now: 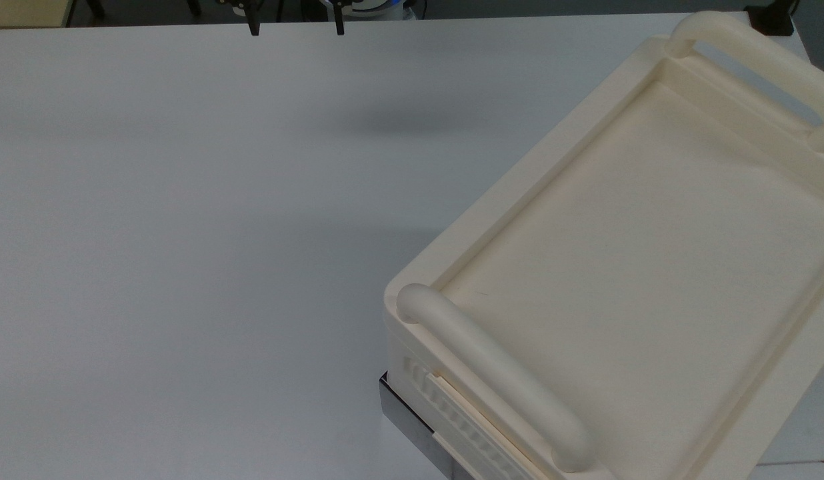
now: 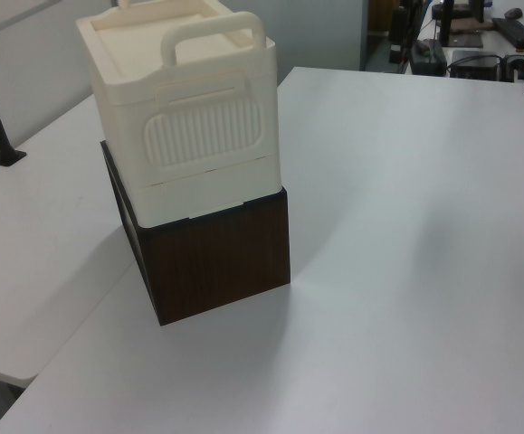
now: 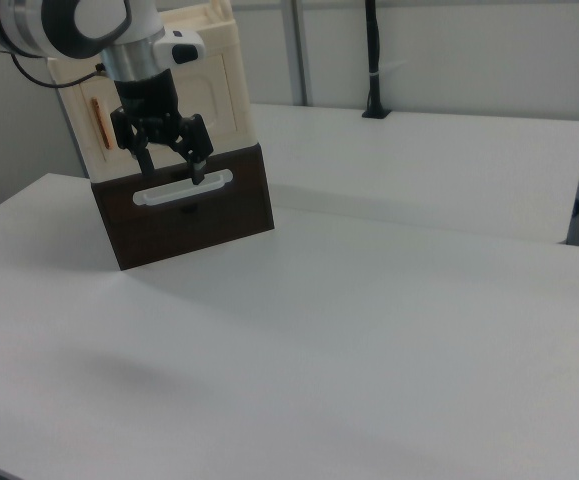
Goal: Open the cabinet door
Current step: 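Raise the gripper to the cream cabinet door's edge and grasp it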
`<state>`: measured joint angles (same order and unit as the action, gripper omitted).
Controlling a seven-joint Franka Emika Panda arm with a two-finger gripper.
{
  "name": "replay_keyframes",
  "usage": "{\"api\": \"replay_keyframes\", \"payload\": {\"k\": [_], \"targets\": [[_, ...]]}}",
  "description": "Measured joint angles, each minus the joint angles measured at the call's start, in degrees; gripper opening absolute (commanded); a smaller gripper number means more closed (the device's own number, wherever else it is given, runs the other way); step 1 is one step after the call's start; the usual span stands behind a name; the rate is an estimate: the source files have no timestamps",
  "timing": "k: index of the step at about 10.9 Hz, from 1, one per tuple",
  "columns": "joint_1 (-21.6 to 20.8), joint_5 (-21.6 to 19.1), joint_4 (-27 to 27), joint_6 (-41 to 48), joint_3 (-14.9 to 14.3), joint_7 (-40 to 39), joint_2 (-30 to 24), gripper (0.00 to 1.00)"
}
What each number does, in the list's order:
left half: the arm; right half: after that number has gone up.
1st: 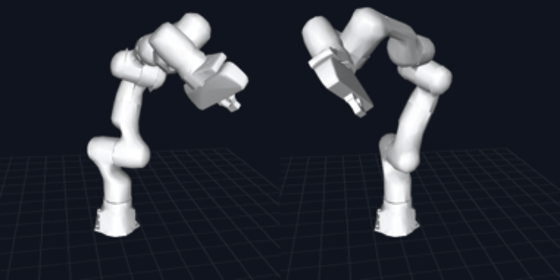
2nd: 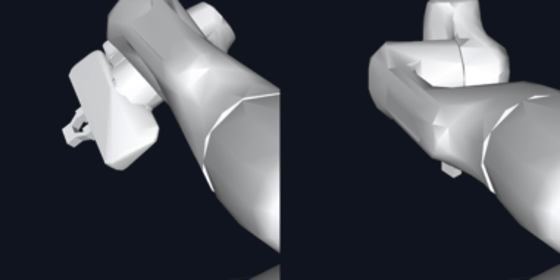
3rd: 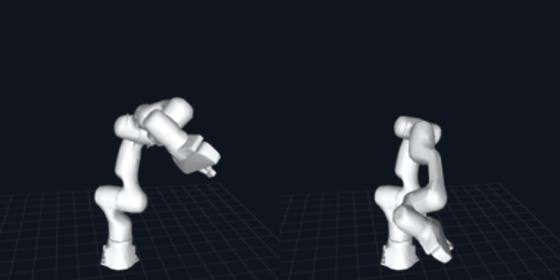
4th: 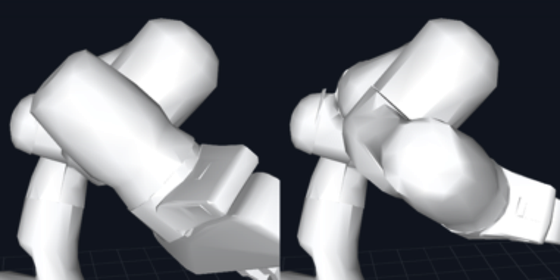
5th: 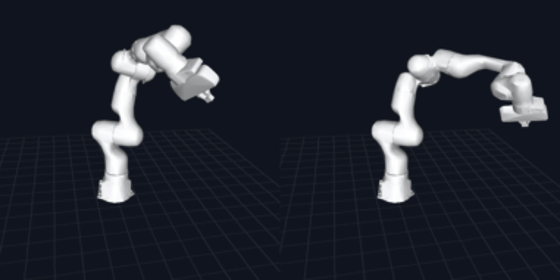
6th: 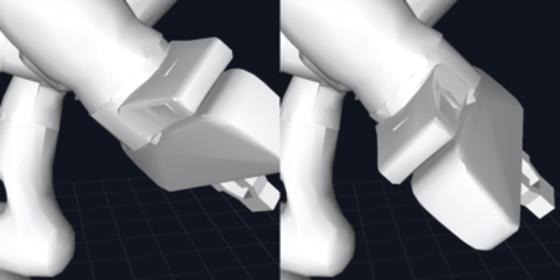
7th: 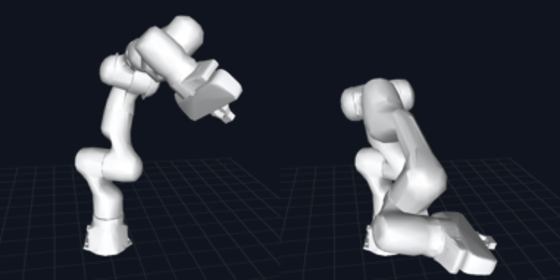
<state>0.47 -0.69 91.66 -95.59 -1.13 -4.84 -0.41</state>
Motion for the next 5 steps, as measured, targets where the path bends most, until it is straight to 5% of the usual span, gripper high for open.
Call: {"api": "replay_keyframes", "payload": {"k": [3,5], "targets": [[0.0,0.0,-0.5,0.0,0.0,-10.8,0.1,1.0],[-0.6,0.0,-2.0,-0.7,0.8,-12.3,0.1,0.91]]}}
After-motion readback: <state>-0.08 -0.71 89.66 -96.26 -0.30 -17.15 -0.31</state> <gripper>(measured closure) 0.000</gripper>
